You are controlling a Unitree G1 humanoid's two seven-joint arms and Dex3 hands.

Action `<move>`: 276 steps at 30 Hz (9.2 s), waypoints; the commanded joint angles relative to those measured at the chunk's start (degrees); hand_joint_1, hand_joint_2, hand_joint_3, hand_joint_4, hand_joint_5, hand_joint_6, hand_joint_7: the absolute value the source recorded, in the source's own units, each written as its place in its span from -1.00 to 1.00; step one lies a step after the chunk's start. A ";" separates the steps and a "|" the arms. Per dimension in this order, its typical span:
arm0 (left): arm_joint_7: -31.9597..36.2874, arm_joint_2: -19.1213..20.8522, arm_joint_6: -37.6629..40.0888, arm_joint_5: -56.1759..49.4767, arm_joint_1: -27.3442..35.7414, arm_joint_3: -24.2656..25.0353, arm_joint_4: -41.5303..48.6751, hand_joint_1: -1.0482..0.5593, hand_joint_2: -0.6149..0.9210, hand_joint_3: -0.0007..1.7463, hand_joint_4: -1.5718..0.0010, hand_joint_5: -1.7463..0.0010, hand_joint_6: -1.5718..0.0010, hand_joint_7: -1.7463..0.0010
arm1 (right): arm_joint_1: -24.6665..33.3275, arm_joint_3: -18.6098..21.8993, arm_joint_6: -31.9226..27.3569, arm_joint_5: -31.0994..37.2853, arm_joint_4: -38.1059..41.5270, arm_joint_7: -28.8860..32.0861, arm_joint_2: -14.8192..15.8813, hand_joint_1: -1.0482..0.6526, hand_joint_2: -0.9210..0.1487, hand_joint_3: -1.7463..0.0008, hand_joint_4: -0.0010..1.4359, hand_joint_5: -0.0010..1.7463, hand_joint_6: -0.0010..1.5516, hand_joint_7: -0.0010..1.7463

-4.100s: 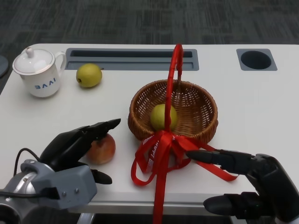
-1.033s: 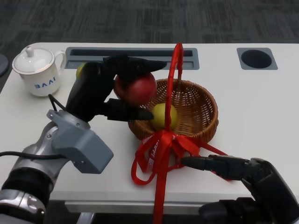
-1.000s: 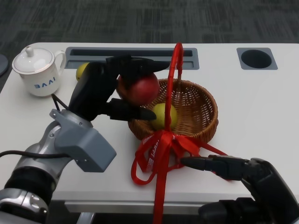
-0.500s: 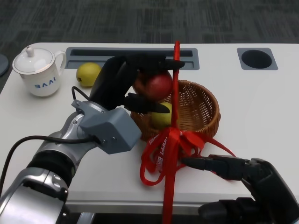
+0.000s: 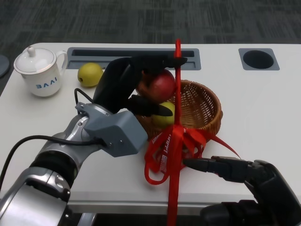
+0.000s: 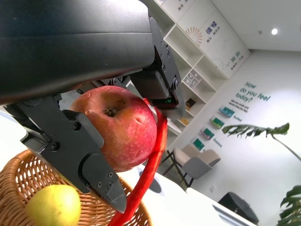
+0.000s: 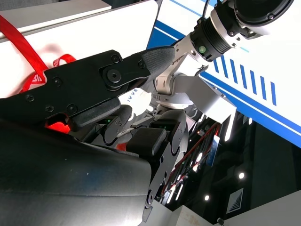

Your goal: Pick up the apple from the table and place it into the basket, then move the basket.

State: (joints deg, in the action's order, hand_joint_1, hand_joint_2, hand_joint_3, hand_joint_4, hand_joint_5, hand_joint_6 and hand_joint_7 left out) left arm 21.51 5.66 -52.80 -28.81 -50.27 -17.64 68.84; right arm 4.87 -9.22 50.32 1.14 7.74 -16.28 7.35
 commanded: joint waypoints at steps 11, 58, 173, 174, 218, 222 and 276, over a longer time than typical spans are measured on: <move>-12.15 5.05 1.07 0.53 2.57 -1.36 -1.63 -0.95 0.86 -0.98 1.00 1.00 1.00 1.00 | 0.19 0.27 0.22 -0.81 -0.70 -0.04 1.17 -0.31 -0.95 1.00 0.17 -1.00 0.02 -1.00; -35.26 12.17 -13.53 26.03 19.31 8.39 -17.64 -0.68 0.80 -1.00 0.60 0.93 0.65 0.94 | -2.06 10.30 0.29 -0.84 -11.17 -0.47 10.93 -0.34 -0.90 1.00 0.00 -1.00 -0.10 -1.00; -45.82 9.02 -13.77 32.67 30.11 19.21 -22.82 -0.45 0.74 -1.00 -0.08 0.99 0.04 0.99 | -65.90 -31.72 -14.74 50.88 68.93 33.97 10.45 -0.11 -0.98 0.97 0.64 -0.87 0.36 -0.97; -45.91 9.10 -13.59 32.80 30.29 19.16 -23.08 -0.45 0.73 -1.00 -0.07 0.99 0.04 1.00 | -65.94 -31.33 -15.38 50.70 69.09 34.01 10.67 -0.13 -0.98 0.98 0.68 -0.84 0.38 -0.97; -46.29 11.39 -11.33 34.85 41.85 17.78 -35.60 -0.43 0.69 -1.00 -0.12 1.00 0.00 1.00 | -70.12 -18.72 -43.12 42.76 72.09 26.83 12.98 -0.14 -0.99 0.96 0.53 -0.98 0.29 -0.99; -46.25 11.09 -11.11 34.99 42.39 17.35 -36.41 -0.43 0.69 -1.00 -0.12 1.00 -0.01 0.99 | -70.23 -18.66 -43.01 42.90 72.02 29.04 12.54 -0.16 -0.99 0.98 0.55 -0.97 0.29 -1.00; -46.70 10.46 -6.00 34.18 38.56 15.84 -39.76 -0.46 0.71 -0.99 -0.07 1.00 0.04 1.00 | -64.73 -1.47 -28.43 20.60 65.18 -0.94 14.29 -0.78 -0.80 0.99 -0.62 -0.95 -0.66 -0.97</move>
State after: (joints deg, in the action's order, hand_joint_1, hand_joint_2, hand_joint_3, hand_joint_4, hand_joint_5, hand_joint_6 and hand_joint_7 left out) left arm -24.83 15.34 -58.18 5.07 -10.80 -2.11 28.41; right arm -61.18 -11.92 20.47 23.23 74.10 -18.13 20.63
